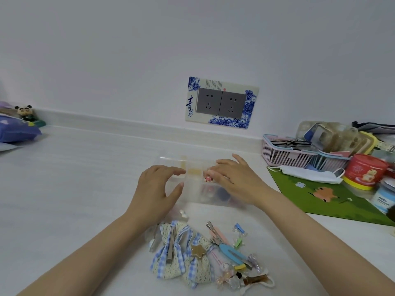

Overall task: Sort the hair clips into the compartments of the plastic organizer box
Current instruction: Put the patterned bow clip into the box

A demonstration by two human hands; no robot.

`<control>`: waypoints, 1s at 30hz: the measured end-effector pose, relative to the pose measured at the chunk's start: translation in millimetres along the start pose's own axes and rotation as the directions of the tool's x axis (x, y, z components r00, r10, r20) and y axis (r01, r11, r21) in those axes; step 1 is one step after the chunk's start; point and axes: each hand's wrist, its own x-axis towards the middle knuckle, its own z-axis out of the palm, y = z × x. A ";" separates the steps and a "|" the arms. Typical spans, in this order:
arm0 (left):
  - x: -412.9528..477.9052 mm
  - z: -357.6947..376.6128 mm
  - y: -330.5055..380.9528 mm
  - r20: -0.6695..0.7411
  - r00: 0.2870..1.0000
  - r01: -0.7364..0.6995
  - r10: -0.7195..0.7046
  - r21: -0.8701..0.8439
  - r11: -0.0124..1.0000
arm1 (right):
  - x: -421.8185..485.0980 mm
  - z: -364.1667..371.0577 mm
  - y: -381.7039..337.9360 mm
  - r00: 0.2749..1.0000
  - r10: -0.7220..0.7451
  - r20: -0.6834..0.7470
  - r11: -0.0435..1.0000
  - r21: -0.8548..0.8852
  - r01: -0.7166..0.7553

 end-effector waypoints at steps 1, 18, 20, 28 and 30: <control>-0.4 -0.5 0.4 0.002 1.000 0.001 -0.001 -0.001 1.000 | 1.5 0.0 -2.1 1.000 -0.001 0.023 1.000 -0.015 0.001; -25.0 -50.3 18.9 0.488 0.873 0.068 0.008 -0.138 0.988 | -63.2 1.3 -54.9 1.000 0.019 -0.020 0.753 0.658 -0.001; -32.3 -49.7 16.2 0.542 0.840 0.071 -0.018 -0.077 0.994 | -65.5 11.9 -58.3 0.998 -0.001 0.065 0.828 0.559 -0.036; -36.0 -43.8 17.5 0.535 0.845 0.091 -0.022 -0.102 0.991 | -69.9 23.0 -62.5 0.984 -0.042 0.171 0.834 0.548 -0.060; -33.8 -43.9 20.3 0.523 0.852 0.111 -0.004 -0.173 0.979 | -69.6 24.7 -61.6 0.987 -0.024 0.156 0.815 0.575 -0.071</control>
